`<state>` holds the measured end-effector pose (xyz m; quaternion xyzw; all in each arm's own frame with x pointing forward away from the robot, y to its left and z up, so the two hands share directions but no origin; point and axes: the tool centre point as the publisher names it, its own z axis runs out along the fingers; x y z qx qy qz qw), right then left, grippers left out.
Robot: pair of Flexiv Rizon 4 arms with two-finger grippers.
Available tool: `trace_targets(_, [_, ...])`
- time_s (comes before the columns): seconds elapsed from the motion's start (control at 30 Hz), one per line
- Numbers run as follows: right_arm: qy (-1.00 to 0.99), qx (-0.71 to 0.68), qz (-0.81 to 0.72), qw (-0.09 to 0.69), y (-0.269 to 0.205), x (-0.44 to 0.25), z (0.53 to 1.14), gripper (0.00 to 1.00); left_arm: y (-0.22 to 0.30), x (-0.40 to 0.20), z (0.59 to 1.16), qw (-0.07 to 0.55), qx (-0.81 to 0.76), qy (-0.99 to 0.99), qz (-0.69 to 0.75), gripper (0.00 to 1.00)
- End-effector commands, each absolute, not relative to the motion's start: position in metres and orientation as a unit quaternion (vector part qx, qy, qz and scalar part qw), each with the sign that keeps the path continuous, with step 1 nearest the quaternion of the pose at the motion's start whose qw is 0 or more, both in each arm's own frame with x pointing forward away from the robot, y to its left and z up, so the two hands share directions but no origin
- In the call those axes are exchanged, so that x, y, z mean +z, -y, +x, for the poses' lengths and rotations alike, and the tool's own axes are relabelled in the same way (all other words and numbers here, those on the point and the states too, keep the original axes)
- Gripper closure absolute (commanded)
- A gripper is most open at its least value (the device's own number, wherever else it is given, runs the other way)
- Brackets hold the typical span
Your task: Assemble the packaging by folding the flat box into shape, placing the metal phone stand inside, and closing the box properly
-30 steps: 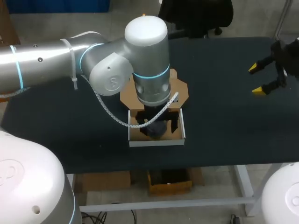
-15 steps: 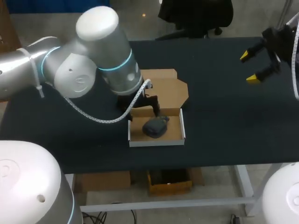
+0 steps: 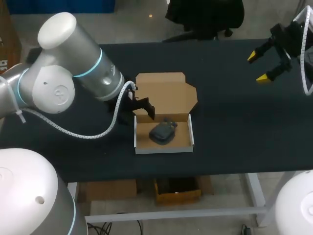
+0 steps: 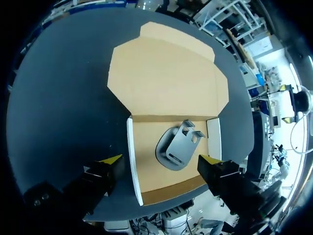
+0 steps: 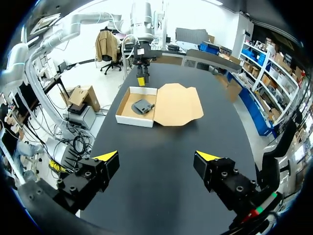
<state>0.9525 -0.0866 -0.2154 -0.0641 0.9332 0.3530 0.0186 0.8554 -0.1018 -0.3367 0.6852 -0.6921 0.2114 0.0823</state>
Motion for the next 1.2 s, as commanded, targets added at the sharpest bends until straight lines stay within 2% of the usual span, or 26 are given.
trace_targets(0.03, [-0.936,0.339,-0.096,-0.012,0.065,-0.202,0.978,0.00,0.060,-0.335,0.897,0.124,0.270,0.693,0.657,0.00])
trace_targets(0.3, [-0.937,0.332,-0.105,-0.013,0.060,-0.194,0.985,0.00,0.044,-0.333,0.915,0.123,0.290,0.688,0.654,0.00])
trace_targets(1.2, [-0.944,0.294,-0.146,-0.034,0.042,-0.189,1.019,0.00,0.044,-0.333,0.915,0.123,0.290,0.688,0.654,0.00])
